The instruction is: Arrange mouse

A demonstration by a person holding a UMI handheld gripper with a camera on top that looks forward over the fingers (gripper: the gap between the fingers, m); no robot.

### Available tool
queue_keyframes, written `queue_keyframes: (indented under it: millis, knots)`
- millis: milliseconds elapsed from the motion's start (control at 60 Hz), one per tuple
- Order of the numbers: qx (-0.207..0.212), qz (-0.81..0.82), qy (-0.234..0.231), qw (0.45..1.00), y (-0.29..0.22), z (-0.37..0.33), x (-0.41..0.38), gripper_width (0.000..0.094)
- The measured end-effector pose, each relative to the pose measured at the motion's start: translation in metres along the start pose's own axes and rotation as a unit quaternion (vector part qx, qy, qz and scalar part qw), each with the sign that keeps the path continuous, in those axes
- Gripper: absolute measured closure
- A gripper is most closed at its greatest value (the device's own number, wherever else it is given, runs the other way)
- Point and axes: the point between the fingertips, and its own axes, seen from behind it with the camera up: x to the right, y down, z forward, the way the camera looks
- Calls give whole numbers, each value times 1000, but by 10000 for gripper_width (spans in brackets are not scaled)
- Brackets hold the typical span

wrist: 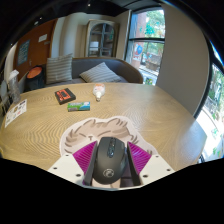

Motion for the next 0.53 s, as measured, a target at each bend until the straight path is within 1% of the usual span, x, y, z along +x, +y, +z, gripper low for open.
queue_keyframes:
  millis: [83,133,233,300,417,533]
  knots:
    - [6,4,6,1000,-3,-22,-2,135]
    - [18,15,1,1000,-8,-42,-10,71]
    - [55,35,0,998,-16,-92,-27,67]
    - [72,31,19,997,-14,-129,-38,68]
    - [86,18,35,996,3,-188,-64,70]
    - [97,18,27,995,26,-229,-105,82]
